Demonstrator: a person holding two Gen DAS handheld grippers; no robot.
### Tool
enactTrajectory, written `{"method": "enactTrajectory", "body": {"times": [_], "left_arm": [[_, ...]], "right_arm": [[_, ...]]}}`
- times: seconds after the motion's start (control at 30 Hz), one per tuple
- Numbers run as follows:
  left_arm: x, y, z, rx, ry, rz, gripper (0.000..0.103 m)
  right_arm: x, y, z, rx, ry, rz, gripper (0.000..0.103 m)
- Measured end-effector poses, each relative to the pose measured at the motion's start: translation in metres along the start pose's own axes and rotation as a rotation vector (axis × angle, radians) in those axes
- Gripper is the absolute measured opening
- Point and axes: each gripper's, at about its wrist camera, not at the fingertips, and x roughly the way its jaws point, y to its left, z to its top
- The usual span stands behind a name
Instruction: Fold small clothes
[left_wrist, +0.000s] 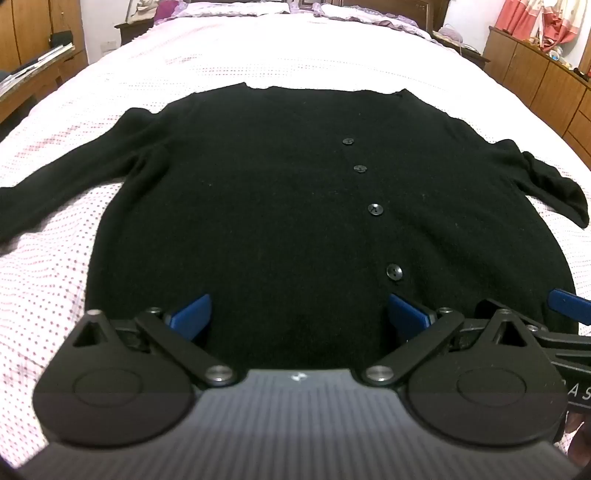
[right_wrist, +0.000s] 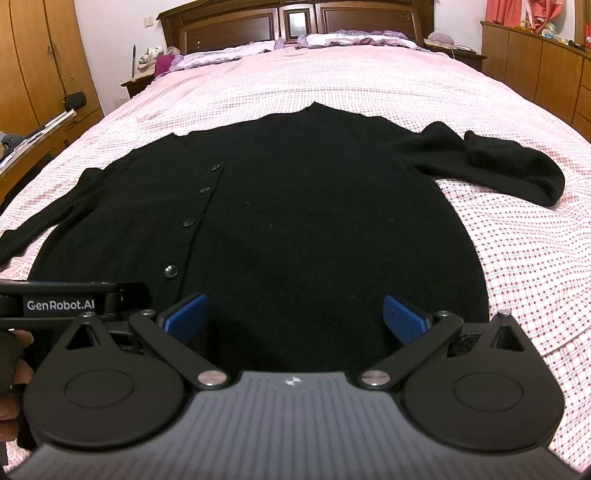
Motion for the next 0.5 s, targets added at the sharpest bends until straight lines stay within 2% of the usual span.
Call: {"method": "enactTrajectory", "body": {"times": [0.5], "left_arm": [[-0.0002, 0.0006, -0.0001, -0.002, 0.000, -0.003, 0.103]], "right_arm": [[0.0004, -0.0004, 0.0000, 0.003, 0.005, 0.001, 0.103]]}}
